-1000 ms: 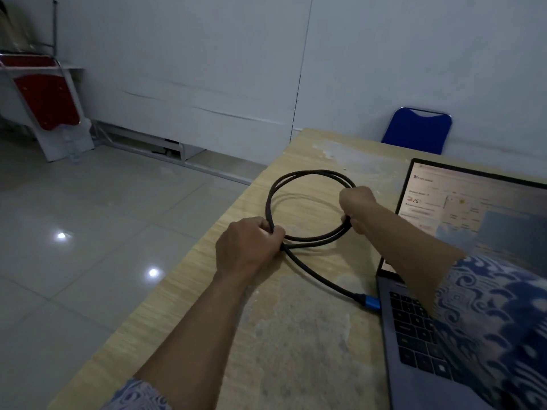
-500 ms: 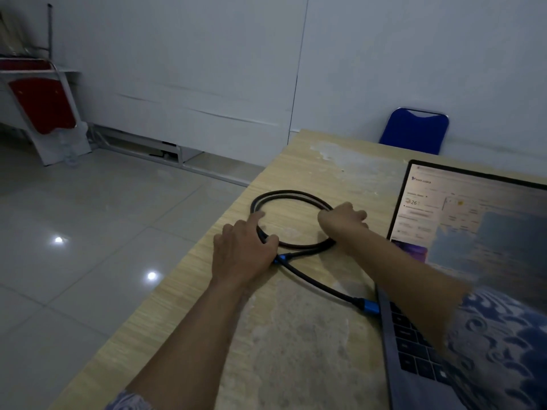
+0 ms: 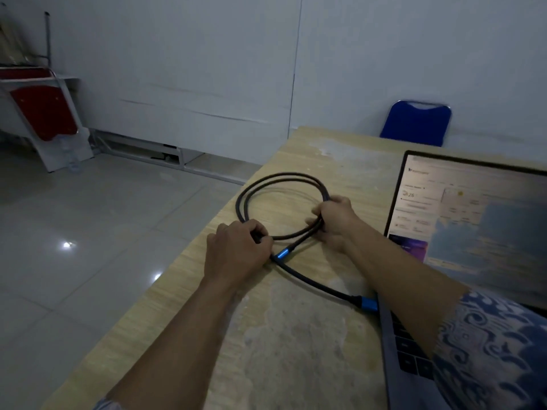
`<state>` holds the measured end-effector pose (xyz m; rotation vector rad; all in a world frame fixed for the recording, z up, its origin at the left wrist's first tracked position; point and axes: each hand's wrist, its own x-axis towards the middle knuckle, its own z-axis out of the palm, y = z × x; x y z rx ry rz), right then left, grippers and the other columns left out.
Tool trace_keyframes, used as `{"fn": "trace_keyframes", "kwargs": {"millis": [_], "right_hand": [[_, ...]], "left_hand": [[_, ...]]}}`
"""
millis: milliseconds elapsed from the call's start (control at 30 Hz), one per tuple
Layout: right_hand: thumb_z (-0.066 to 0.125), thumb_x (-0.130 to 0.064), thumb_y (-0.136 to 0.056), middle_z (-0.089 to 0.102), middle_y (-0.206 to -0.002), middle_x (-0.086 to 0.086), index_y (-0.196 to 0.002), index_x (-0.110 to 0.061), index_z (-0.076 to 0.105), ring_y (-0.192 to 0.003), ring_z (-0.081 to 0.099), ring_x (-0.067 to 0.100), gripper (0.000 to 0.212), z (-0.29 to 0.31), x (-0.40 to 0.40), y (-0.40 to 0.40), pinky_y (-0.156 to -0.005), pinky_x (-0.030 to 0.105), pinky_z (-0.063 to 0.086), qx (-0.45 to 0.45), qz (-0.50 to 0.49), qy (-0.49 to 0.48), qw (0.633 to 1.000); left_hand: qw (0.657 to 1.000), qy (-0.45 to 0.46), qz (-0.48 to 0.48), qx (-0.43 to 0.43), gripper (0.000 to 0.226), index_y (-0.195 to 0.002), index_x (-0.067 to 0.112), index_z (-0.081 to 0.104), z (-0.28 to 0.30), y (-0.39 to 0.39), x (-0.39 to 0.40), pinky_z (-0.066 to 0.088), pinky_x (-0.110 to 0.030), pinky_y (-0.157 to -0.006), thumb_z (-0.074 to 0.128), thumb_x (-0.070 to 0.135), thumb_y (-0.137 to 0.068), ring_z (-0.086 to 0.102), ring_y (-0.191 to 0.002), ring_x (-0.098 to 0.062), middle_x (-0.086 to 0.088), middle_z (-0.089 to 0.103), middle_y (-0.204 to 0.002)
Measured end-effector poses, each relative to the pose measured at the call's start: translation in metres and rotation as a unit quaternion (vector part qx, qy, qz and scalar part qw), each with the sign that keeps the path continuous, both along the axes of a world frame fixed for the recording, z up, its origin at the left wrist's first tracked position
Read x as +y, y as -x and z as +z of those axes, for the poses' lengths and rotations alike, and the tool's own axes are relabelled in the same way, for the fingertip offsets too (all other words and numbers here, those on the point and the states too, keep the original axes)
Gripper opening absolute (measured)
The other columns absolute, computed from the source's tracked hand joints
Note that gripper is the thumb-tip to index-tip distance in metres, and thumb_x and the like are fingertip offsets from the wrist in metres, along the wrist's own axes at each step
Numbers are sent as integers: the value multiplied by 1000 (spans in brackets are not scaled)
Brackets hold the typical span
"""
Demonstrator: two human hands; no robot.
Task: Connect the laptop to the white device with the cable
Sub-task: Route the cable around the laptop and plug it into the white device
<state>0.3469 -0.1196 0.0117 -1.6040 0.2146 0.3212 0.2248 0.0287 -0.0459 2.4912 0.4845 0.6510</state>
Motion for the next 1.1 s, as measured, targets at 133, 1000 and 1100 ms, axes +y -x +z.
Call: {"fn": "trace_keyframes", "kwargs": {"millis": [133, 1000, 1100], "right_hand": [[35, 2, -94, 68, -91, 0, -119, -26, 39, -56, 66, 14, 37, -6, 26, -21, -50, 28, 48, -34, -17, -76, 996], [54, -25, -98, 67, -83, 0, -103, -22, 69, -64, 54, 16, 16, 230, 20, -99, -48, 29, 37, -23, -52, 205, 977], [51, -24, -99, 59, -78, 2, -101, -16, 64, -55, 41, 15, 15, 243, 13, -97, -44, 27, 32, 47, -59, 147, 986]], "left_hand": [[999, 28, 4, -16, 37, -107, 42, 67, -5, 1, 1, 48, -34, -83, 46, 54, -78, 59, -88, -8, 22, 63, -85], [870, 436, 101, 208, 31, -77, 18, 69, 76, -9, 40, 51, -30, -69, 52, 31, -99, 67, -68, -2, 7, 72, -73], [870, 416, 85, 251, 17, -93, 20, 65, 82, -10, 39, 51, -32, -79, 51, 29, -95, 65, -92, -21, 1, 70, -98]]}}
